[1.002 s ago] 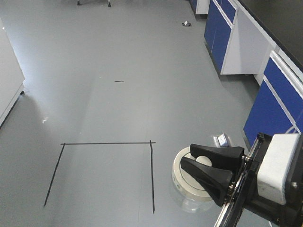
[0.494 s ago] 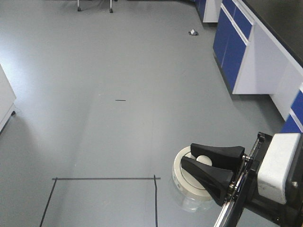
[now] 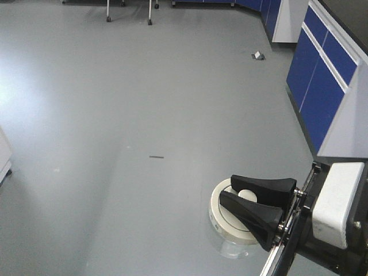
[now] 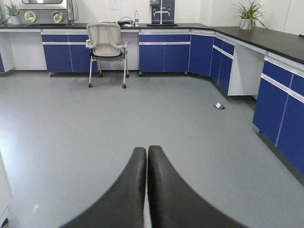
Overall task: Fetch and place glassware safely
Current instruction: 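Drive the base across the lab holding the jar in the right gripper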
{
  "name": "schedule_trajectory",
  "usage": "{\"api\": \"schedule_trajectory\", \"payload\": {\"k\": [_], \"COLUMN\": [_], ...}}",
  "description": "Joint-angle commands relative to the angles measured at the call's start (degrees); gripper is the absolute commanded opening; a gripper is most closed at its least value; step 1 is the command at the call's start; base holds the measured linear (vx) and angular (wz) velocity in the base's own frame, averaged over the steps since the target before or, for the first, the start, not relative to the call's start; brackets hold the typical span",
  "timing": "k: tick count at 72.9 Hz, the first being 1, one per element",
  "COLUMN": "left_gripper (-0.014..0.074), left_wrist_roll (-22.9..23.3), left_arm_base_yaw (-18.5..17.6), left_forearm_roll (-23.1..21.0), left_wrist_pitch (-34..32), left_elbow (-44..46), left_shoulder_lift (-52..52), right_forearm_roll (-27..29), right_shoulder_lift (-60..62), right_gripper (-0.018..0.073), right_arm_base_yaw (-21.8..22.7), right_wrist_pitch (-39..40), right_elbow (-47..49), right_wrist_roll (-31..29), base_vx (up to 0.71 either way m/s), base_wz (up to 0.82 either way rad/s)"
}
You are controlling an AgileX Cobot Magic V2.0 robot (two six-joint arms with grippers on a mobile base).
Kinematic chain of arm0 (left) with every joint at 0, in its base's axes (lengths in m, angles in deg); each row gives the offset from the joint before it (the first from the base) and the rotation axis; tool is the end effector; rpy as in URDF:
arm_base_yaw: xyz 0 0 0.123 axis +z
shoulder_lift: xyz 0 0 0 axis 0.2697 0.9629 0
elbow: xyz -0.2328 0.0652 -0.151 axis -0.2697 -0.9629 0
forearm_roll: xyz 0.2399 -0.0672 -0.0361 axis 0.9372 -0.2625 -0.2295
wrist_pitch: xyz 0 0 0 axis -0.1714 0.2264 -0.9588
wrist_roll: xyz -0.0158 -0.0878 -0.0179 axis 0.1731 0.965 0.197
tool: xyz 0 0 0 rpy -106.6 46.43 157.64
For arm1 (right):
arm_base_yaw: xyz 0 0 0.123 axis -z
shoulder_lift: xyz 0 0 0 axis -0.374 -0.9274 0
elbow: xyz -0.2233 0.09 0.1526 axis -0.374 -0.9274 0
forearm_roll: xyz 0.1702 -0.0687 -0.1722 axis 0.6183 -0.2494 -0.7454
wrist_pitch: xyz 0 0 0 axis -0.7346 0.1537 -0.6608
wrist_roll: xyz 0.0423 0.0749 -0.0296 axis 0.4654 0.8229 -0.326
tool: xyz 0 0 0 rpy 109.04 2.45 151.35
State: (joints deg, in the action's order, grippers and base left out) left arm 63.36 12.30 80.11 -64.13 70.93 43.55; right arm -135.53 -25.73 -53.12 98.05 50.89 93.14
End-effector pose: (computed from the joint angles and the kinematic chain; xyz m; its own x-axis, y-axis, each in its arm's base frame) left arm 0.0493 -0.0029 0.2564 -0.0719 -0.0599 -0.9956 0.0539 0.9965 -0.0638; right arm 0.1310 0.1177 0.2782 -0.0201 -0.1070 -0.9941 -0.7963 0.6029 -0.0488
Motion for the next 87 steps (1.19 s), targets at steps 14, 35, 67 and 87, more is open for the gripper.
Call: {"api": "schedule_trajectory", "payload": {"k": [14,35,67,87], "left_gripper": [-0.0007,-0.0007,-0.0007,-0.0007], "left_wrist_roll": [0.4,0.4,0.4,0.4], "left_arm_base_yaw": [-0.4,-0.4,-0.4,-0.4], "left_forearm_roll": [-0.6,-0.6,-0.6,-0.6], "left_wrist_pitch": [-4.0,-4.0,-4.0,-4.0], "left_elbow": [1.5,1.5,1.5,1.5], "left_shoulder_lift": [0.7,0.7,0.7,0.7], "right_forearm_roll": [1.6,1.6,1.6,1.6], "right_shoulder_lift": [0.7,0.7,0.7,0.7], "right_gripper": [-0.0001,-0.0001,-0.0001,-0.0001], "right_arm_base_yaw": [0.1,0.1,0.1,0.1], "right_wrist_pitch": [3.7,3.7,3.6,3.7], "right_elbow": [1.7,1.7,1.7,1.7], "right_wrist_roll": [-0.5,-0.5,-0.5,-0.5], "base_vx": [0.69,0.70,0.74,0.74], "base_wz": [-0.04,-0.07,0.07,0.07]}}
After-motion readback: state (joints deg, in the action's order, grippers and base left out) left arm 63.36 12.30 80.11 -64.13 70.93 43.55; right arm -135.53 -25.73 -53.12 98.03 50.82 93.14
